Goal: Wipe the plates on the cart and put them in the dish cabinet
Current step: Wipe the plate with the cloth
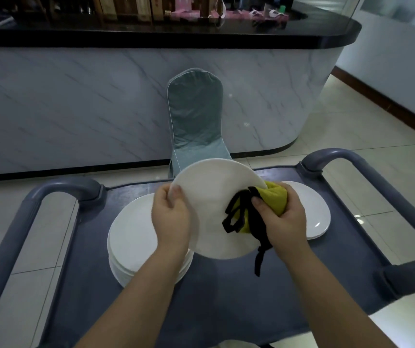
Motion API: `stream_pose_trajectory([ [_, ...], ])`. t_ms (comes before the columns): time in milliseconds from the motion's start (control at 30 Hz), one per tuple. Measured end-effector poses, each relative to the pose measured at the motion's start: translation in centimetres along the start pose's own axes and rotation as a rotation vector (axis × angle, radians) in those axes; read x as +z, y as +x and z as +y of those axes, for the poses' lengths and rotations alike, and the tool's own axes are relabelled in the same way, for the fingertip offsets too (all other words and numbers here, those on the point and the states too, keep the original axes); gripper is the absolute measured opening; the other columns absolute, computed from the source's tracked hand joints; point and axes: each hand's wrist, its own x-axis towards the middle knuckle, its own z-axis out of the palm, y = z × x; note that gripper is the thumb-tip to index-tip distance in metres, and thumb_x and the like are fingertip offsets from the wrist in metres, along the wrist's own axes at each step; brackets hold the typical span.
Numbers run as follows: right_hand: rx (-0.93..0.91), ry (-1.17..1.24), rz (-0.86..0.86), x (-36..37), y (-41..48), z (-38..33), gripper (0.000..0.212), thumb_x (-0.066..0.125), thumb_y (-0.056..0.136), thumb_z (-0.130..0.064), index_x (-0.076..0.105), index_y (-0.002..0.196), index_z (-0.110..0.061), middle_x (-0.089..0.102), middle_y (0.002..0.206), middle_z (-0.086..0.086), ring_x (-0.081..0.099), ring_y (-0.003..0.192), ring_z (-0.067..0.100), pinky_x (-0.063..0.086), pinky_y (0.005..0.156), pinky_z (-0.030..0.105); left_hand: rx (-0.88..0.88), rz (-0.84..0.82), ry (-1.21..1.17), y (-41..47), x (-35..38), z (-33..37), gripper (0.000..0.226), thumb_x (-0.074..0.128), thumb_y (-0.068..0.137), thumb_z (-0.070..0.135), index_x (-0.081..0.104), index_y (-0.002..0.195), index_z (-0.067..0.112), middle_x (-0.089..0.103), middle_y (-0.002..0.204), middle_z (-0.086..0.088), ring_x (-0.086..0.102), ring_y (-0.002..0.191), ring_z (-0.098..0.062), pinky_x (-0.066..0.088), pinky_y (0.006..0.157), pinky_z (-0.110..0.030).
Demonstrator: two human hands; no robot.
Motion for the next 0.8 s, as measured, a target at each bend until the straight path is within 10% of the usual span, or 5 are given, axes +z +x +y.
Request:
stream_pose_trajectory([
  [233,-0.35,-0.292,-0.359,-0.5,2.5,-4.2,0.033,0.081,0.078,-0.024,0.062,0.105,-0.018,0.067,0.09,-0.005,0.064,0.083,0.011,0.052,0.072,0.021,1.054,-0.329,0.573,0.8,1.6,5.1,0.019,0.057,0.089,0.032,0.065,0.085,0.015,0.064,0.083,0.003,0.052,0.078,-0.019,0.041,0.062,-0.033],
  [367,-0.334,-0.19,-0.333,-1.0,3.2,-6.5,0.034,0.081,0.077,-0.024,0.061,0.105,-0.025,0.066,0.091,-0.014,0.064,0.085,0.01,0.052,0.072,0.021,1.0,-0.24,0.399,1.7,1.2,7.6,0.009,0.069,0.085,0.028,0.068,0.081,0.02,0.064,0.079,0.009,0.057,0.077,-0.015,0.044,0.064,-0.03],
  [600,-0.155,-0.034,-0.046,-1.6,0.6,-2.1,0.032,0.076,0.074,-0.027,0.06,0.102,-0.03,0.067,0.095,-0.019,0.064,0.091,0.007,0.054,0.08,0.027,0.031,0.02,-0.145,-1.5,0.8,1.9,0.016,0.054,0.098,0.027,0.057,0.083,0.024,0.057,0.072,0.013,0.049,0.061,0.006,0.039,0.06,-0.015],
  [800,-0.379,-0.269,-0.296,-2.0,2.4,-3.8,0.033,0.077,0.078,-0.037,0.06,0.105,-0.026,0.067,0.093,-0.01,0.064,0.087,0.009,0.052,0.074,0.023,0.909,-0.27,0.471,0.2,1.1,3.4,0.028,0.053,0.093,0.042,0.062,0.098,0.016,0.057,0.091,0.01,0.048,0.086,-0.013,0.04,0.076,-0.029],
])
